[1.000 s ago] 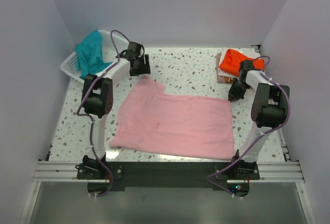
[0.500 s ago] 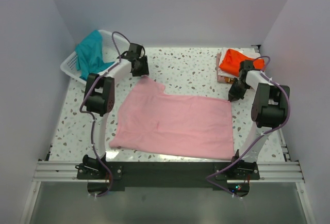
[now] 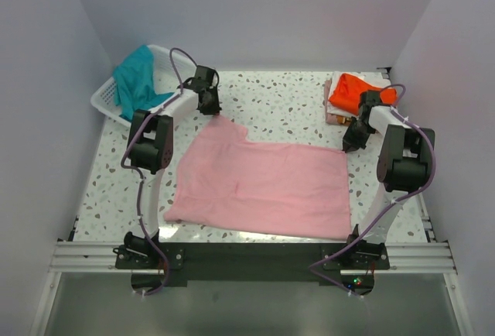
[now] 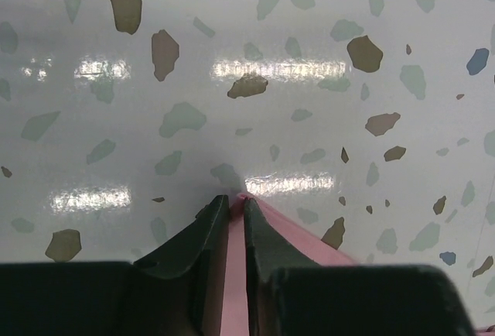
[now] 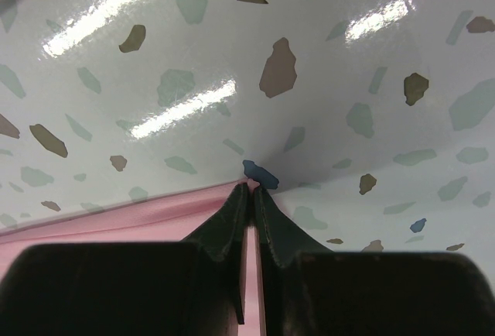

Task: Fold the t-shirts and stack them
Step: Fold the tshirt

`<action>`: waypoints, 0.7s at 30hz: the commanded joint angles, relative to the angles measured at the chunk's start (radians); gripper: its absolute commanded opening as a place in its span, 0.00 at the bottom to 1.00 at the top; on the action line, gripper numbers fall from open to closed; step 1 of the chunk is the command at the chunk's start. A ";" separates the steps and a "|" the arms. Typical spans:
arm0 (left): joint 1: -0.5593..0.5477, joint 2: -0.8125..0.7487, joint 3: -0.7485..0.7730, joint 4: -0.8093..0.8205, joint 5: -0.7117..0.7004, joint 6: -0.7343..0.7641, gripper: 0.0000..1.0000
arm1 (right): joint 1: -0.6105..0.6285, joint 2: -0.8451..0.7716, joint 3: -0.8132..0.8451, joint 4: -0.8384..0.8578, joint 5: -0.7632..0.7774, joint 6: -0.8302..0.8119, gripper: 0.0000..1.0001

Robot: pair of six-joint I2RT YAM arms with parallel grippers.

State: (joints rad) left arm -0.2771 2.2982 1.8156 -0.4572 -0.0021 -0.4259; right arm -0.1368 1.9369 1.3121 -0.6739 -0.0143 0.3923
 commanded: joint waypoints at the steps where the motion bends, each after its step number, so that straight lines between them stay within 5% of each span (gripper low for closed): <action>1: -0.005 0.007 0.010 0.020 -0.009 0.004 0.17 | -0.003 0.000 -0.031 0.005 0.016 -0.007 0.06; 5: -0.005 -0.002 -0.002 0.023 -0.004 -0.002 0.00 | -0.003 -0.003 -0.024 0.000 0.016 -0.009 0.04; 16: -0.005 -0.051 -0.047 0.090 0.048 -0.042 0.00 | -0.003 -0.006 0.032 -0.029 -0.012 -0.006 0.00; 21: -0.002 -0.010 0.060 0.089 0.094 -0.053 0.00 | -0.001 0.029 0.113 -0.050 -0.016 -0.001 0.00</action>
State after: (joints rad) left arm -0.2779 2.2932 1.7958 -0.4156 0.0444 -0.4580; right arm -0.1379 1.9446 1.3457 -0.7033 -0.0185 0.3923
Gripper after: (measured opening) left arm 0.013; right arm 0.050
